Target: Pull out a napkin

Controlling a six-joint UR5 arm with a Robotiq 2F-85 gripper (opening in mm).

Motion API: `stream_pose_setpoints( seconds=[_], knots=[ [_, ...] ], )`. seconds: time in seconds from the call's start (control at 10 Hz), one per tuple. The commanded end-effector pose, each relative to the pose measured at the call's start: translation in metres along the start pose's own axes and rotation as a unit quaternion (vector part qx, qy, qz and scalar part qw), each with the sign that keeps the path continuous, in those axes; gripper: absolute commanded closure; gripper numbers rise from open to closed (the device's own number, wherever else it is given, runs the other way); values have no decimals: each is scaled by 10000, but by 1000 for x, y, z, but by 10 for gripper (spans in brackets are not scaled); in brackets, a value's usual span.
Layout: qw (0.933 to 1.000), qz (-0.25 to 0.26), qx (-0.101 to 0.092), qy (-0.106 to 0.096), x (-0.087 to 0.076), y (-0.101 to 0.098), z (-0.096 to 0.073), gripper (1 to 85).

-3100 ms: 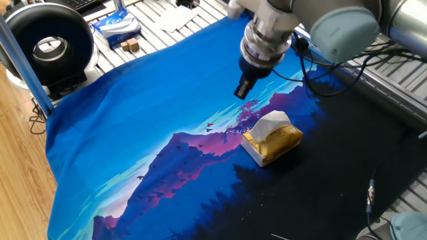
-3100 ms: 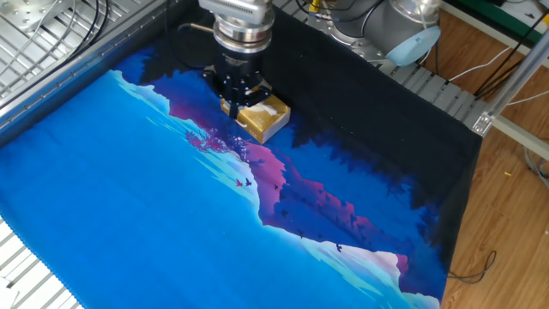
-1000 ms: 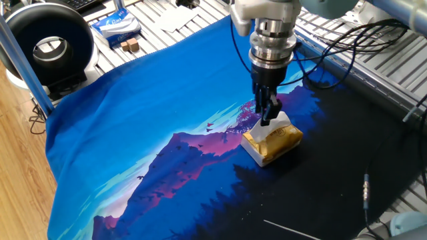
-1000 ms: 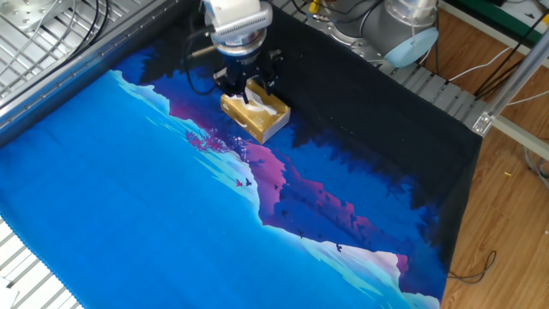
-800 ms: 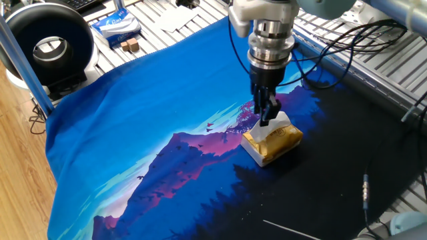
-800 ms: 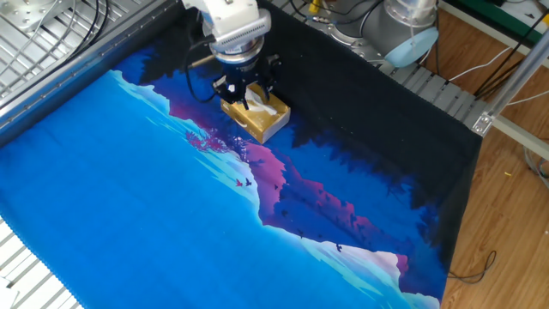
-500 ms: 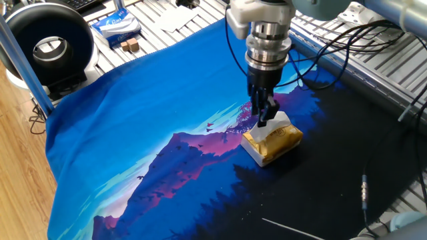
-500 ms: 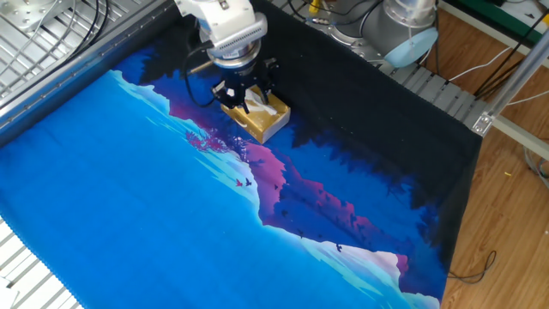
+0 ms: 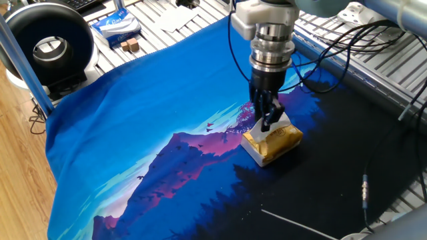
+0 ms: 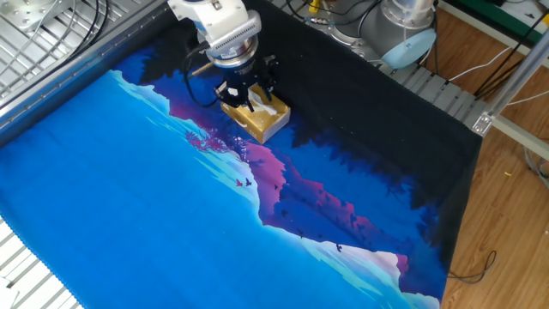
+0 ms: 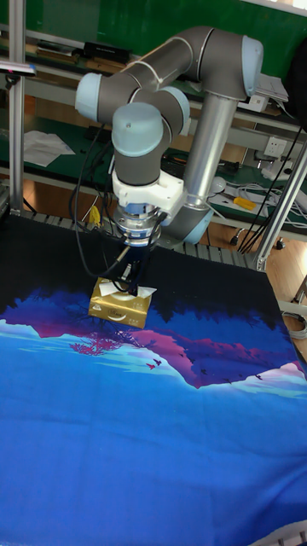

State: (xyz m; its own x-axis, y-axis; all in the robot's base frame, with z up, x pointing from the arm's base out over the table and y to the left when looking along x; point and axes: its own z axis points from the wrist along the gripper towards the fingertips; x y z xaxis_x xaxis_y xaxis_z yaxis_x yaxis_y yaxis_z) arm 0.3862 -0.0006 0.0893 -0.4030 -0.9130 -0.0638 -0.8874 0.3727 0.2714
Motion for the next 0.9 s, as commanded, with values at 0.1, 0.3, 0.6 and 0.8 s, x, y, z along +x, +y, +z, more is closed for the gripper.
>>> stream_pose_setpoints(
  seconds=[0.1,0.3,0.6,0.8],
  knots=[
    [10000,2,-75,37,17,3,3,463],
    [10000,17,-82,40,21,3,4,487],
    [9997,213,-109,37,21,5,4,717],
    [9995,288,-118,0,19,6,3,777]
  ],
)
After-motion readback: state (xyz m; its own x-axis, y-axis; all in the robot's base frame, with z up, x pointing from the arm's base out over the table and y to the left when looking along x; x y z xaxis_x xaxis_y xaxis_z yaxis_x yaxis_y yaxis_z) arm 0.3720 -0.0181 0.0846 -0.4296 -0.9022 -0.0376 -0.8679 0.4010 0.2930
